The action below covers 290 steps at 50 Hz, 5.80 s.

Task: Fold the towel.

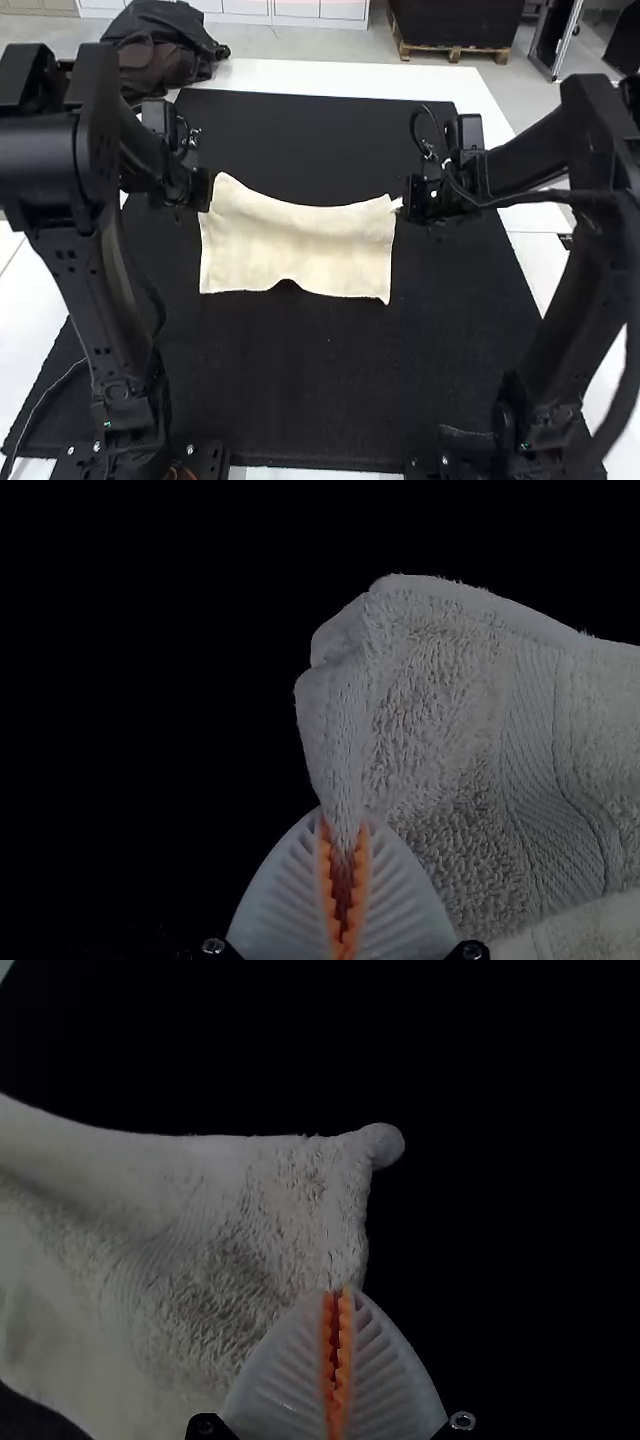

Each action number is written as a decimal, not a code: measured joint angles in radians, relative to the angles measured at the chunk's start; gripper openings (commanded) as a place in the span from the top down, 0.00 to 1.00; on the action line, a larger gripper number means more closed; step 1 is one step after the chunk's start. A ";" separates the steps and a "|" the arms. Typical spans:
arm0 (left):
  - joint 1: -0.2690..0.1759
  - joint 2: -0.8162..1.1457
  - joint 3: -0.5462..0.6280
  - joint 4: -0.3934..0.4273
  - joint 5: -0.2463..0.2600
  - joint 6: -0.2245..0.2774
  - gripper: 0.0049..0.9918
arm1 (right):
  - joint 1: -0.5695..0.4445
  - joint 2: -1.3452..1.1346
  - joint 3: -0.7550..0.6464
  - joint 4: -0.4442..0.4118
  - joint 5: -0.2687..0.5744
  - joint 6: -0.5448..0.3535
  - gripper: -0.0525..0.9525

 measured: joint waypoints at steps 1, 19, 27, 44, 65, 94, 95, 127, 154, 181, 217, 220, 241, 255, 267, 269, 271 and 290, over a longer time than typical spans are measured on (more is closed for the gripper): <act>0.000 -0.005 -0.002 -0.009 0.000 0.003 0.98 | 0.000 -0.006 -0.002 -0.005 0.000 0.000 0.98; 0.000 -0.057 -0.046 -0.118 0.003 0.051 0.98 | 0.000 -0.081 -0.081 -0.050 -0.019 0.002 0.98; 0.000 -0.096 -0.061 -0.134 0.003 0.059 0.98 | -0.001 -0.103 -0.114 -0.064 -0.023 0.002 0.98; 0.018 -0.162 -0.117 -0.169 0.012 0.067 0.98 | -0.040 -0.128 -0.165 -0.100 -0.047 -0.009 0.98; 0.056 -0.226 -0.255 -0.113 0.026 0.088 0.98 | -0.044 -0.130 -0.220 -0.100 -0.067 -0.029 0.98; 0.056 -0.227 -0.422 0.032 -0.026 0.111 0.02 | -0.045 -0.053 -0.288 0.007 0.003 -0.045 0.28; 0.056 -0.227 -0.425 0.033 -0.029 0.110 0.02 | -0.045 -0.052 -0.288 0.009 0.007 -0.045 0.25; 0.094 -0.419 -0.430 0.031 -0.027 0.101 0.02 | -0.044 -0.087 -0.232 -0.063 -0.010 -0.042 0.10; 0.095 -0.449 -0.430 -0.023 -0.012 0.076 0.02 | 0.083 -0.058 -0.229 0.011 -0.006 0.011 0.05; 0.095 -0.515 -0.429 -0.052 -0.012 0.064 0.02 | 0.085 0.009 -0.229 0.069 0.034 0.021 0.06; 0.130 -0.515 -0.339 -0.088 -0.012 0.035 0.02 | 0.101 0.113 -0.166 0.040 0.072 -0.006 0.98; 0.145 -0.515 -0.336 -0.093 -0.012 0.034 0.02 | 0.077 0.087 -0.171 0.002 0.050 -0.005 0.98; 0.174 -0.515 -0.333 -0.093 -0.012 0.034 0.02 | -0.007 -0.098 -0.115 -0.178 -0.021 -0.001 0.98; 0.174 -0.515 -0.333 -0.086 -0.016 0.034 0.02 | 0.159 -0.099 -0.044 -0.193 -0.026 0.042 0.98; 0.174 -0.515 -0.333 -0.074 -0.020 0.033 0.02 | 0.334 -0.064 0.079 -0.189 -0.026 0.105 0.98; 0.174 -0.515 -0.333 -0.072 -0.020 0.031 0.02 | 0.359 -0.044 0.101 -0.189 -0.026 0.112 0.98; 0.174 -0.515 -0.333 -0.070 -0.021 0.030 0.02 | 0.376 -0.026 0.119 -0.188 -0.026 0.116 0.98; 0.185 -0.515 -0.333 -0.031 -0.029 0.011 0.02 | 0.523 0.172 0.299 -0.181 -0.023 0.142 0.98</act>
